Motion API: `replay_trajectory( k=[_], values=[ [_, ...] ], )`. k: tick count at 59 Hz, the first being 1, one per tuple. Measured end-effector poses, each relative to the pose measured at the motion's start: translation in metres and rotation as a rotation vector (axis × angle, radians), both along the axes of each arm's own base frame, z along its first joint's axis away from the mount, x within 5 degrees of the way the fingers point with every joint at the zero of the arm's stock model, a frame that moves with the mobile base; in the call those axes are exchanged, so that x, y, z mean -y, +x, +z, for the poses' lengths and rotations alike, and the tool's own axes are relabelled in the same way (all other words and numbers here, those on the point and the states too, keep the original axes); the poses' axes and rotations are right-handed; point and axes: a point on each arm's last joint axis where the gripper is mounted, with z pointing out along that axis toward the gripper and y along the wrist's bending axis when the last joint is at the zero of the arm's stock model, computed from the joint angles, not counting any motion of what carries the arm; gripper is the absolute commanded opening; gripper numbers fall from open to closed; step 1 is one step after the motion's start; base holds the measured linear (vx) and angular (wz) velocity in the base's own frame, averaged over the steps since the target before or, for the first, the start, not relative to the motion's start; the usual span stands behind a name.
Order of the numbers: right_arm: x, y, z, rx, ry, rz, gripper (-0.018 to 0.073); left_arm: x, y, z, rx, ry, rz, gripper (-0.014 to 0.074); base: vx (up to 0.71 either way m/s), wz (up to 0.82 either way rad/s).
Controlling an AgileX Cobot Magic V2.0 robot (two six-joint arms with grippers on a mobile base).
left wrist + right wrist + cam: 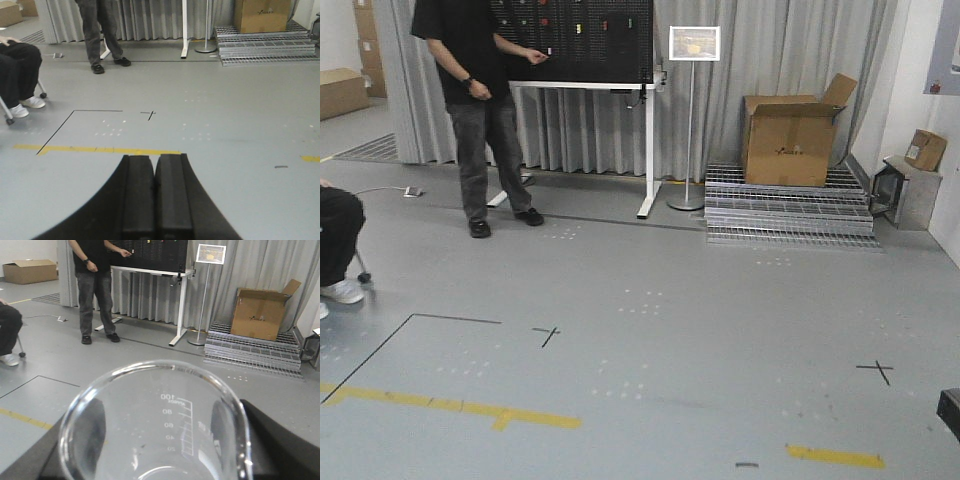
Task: Pick beaker and place in left cabinet
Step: 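Carry the beaker in the right gripper to the open grey cabinet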
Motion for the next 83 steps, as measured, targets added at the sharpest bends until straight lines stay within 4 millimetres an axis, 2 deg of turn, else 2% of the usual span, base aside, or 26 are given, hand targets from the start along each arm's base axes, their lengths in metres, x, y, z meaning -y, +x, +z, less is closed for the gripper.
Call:
replay_trajectory(
  k=[83],
  values=[
    [0.0000, 0.0000, 0.0000, 0.000, 0.000, 0.000, -0.0002, 0.0000, 0.0000, 0.0000, 0.000, 0.001, 0.000, 0.0004, 0.75, -0.10]
  ],
)
